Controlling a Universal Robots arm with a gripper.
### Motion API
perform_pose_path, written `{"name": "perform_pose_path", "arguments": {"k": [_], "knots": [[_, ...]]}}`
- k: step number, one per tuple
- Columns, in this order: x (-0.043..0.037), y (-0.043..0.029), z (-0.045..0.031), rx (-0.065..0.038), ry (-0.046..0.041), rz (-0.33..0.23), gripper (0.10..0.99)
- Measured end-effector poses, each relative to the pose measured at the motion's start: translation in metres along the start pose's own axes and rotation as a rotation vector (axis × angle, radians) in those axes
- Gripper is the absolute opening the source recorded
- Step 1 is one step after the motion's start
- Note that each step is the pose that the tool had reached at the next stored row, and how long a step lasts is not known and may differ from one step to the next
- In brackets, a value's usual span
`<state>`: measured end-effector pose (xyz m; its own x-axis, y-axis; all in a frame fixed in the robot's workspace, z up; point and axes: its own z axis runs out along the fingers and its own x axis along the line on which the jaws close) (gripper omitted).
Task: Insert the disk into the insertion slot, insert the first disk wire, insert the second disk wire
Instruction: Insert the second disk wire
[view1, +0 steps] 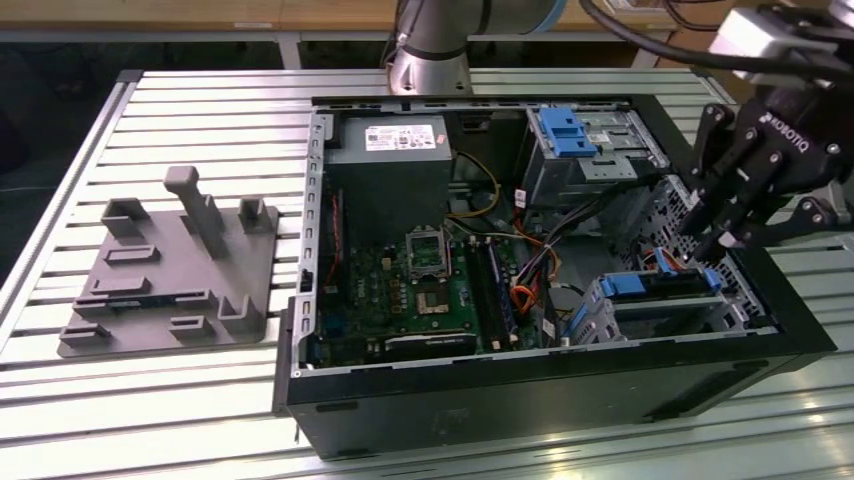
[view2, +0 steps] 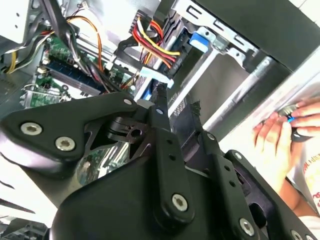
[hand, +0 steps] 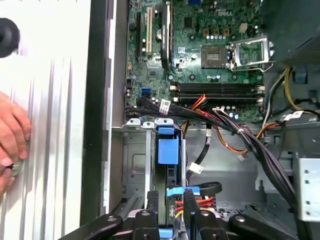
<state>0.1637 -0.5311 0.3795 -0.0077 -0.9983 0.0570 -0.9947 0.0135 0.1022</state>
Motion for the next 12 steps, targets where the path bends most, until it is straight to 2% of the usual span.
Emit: {"name": "perform_pose_path", "arguments": {"k": [6,7,9,11,12], "knots": [[0.0007,0.002,-0.0197,0.001,0.0001,0.0,0.318],[0.0005,0.0021,-0.021,0.001,0.0,0.0,0.255],[-0.0006,0.0023,-0.0212,0.001,0.0004,0.0,0.255],[-0.0006,0.0023,-0.0212,0.001,0.0004,0.0,0.133],[-0.0006,0.0023,-0.0212,0.001,0.0005,0.0,0.133]]}}
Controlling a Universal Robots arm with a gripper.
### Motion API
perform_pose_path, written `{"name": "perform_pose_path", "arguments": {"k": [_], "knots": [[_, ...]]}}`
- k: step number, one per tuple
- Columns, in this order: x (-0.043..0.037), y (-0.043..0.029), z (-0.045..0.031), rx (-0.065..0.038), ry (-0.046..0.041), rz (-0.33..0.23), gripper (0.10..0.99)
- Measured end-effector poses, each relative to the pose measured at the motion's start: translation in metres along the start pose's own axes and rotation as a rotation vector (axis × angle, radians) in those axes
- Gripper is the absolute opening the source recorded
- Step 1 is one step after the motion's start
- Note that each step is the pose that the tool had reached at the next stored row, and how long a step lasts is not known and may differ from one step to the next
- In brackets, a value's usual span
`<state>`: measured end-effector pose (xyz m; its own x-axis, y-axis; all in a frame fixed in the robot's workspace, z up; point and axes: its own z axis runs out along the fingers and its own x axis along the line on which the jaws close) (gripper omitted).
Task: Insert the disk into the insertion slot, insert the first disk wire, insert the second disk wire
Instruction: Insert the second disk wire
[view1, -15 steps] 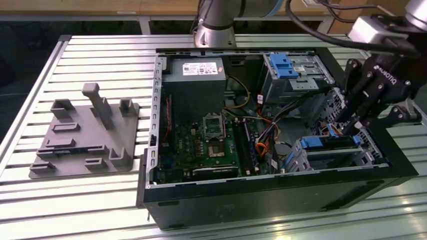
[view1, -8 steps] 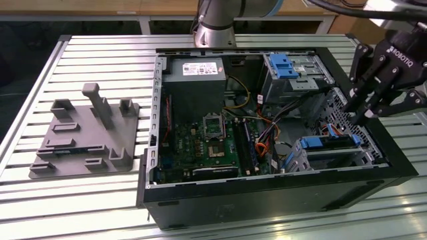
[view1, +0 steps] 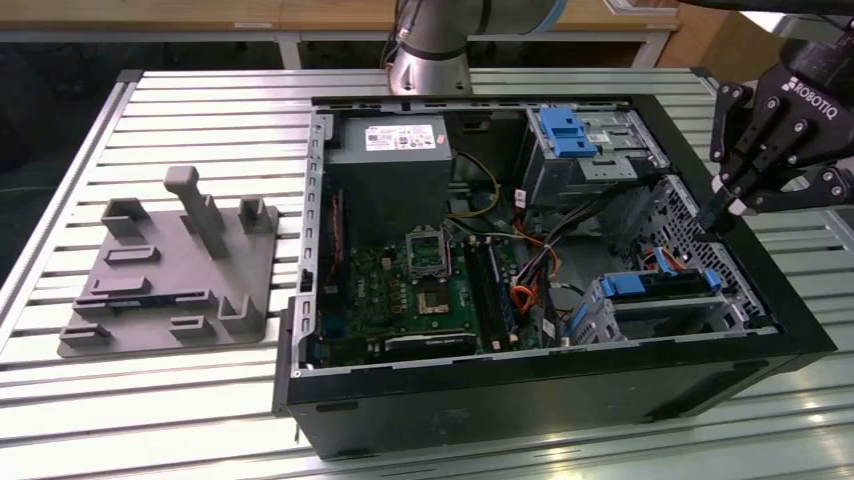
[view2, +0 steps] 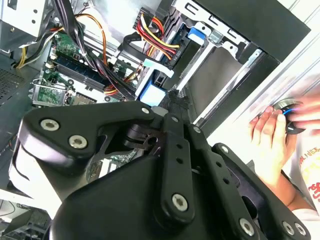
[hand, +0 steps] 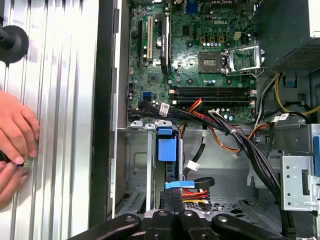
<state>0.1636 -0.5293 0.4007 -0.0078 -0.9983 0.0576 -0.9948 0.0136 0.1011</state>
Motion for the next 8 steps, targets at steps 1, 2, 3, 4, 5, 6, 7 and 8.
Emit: {"name": "perform_pose_path", "arguments": {"k": [1,2,3,4,5,6,7,8], "knots": [[0.0,0.0,0.0,0.0,-0.0001,0.0,0.106],[0.0,0.0001,0.0,0.0,0.0,0.0,0.106],[0.0,0.0001,0.0,0.0,0.0001,0.0,0.106],[0.0,0.0001,0.0,0.0,0.0001,0.0,0.106],[0.0,0.0003,0.0,0.0,0.0,0.0,0.106],[0.0,0.0004,0.0,0.0,0.0,0.0,0.106],[0.0,0.0004,0.0,0.0,0.0,0.0,0.106],[0.0,0.0004,0.0,0.0,0.0,0.0,0.106]]}}
